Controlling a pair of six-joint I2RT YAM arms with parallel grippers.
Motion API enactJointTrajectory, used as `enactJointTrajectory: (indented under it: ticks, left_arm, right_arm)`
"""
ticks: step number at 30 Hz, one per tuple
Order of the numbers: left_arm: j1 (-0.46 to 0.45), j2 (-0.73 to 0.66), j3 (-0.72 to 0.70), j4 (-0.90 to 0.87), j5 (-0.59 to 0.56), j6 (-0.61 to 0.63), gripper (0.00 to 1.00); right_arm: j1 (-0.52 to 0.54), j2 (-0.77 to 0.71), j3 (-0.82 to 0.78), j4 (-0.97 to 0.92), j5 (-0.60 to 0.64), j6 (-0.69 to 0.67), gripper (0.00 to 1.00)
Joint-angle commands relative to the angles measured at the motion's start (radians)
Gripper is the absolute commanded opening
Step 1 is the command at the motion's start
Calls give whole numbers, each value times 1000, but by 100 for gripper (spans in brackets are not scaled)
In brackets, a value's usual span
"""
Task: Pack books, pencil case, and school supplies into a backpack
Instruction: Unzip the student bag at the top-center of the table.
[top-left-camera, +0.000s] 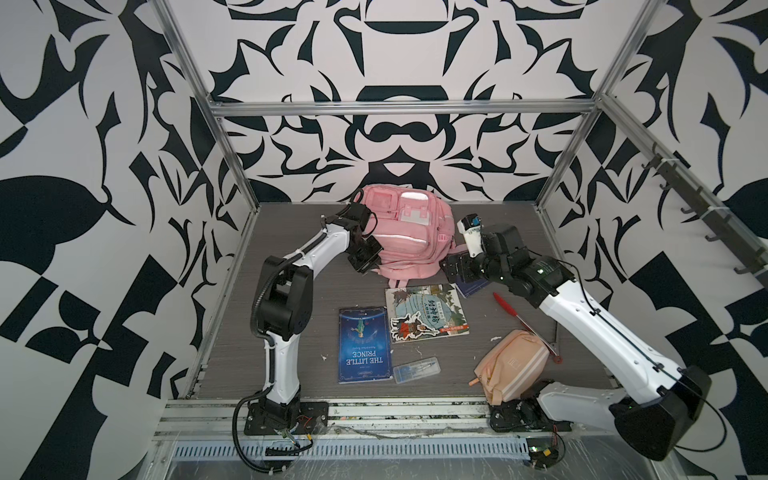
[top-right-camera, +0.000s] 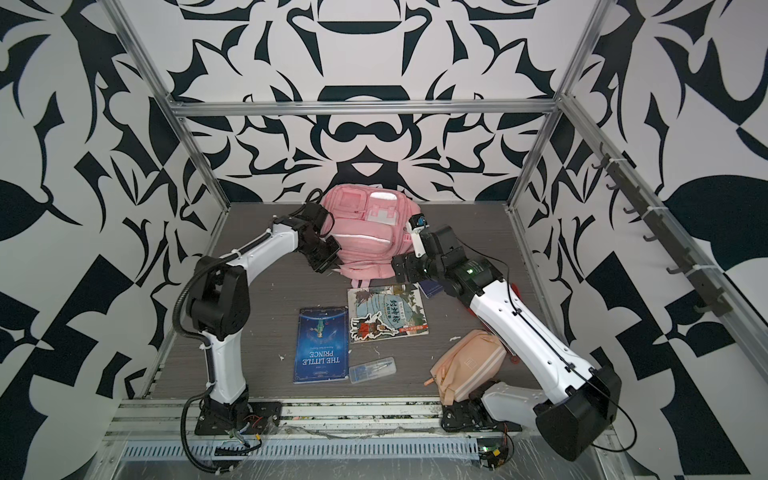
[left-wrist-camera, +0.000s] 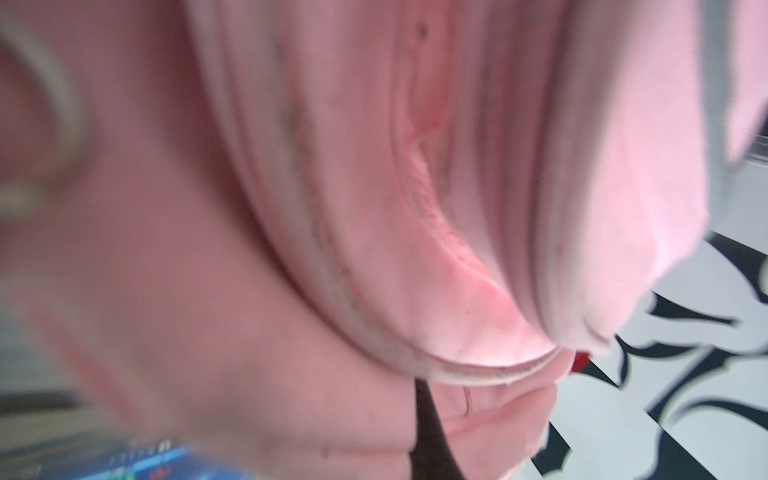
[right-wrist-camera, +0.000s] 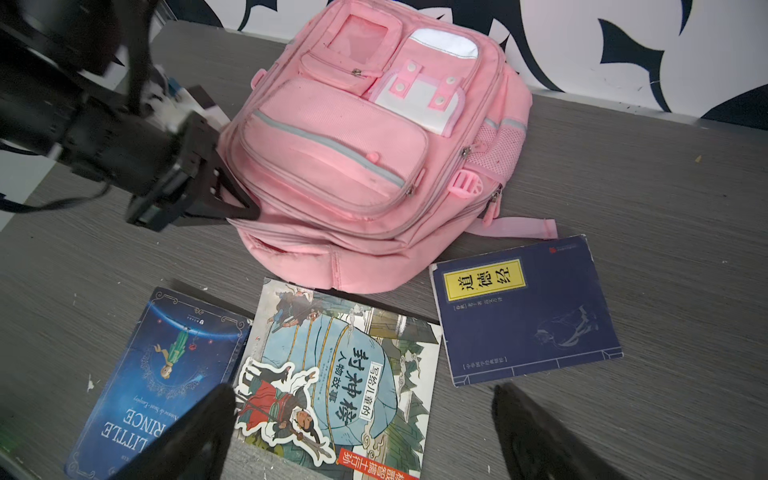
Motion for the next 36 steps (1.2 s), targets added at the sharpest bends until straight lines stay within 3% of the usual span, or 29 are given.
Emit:
enactJointTrajectory:
  ticks: [1, 5, 12, 19, 25, 30, 36]
  left_arm:
    - [6, -155, 37, -5, 95, 47, 0]
    - [6, -266, -91, -8, 126, 64, 0]
    - [6, -384, -282, 29, 160, 51, 0]
    - [6, -380, -276, 29, 186, 40, 0]
    - [7, -371, -197, -35, 226, 57, 0]
    - [9, -354, -86, -90, 265, 53, 0]
    - [14, -336, 14, -141, 306, 42, 0]
  right_arm:
    - [-61, -12, -20, 20, -77, -3, 100]
    - [-160, 24, -76, 60, -199, -13, 98]
    - [-327, 150, -148, 162, -383, -41, 70]
    - [-376, 306, -174, 280, -446, -70, 40]
    - [-399, 395, -159, 415, -511, -36, 41]
    - [-424, 404, -157, 495, -541, -12, 49]
    - [-431, 394, -137, 552, -595, 22, 48]
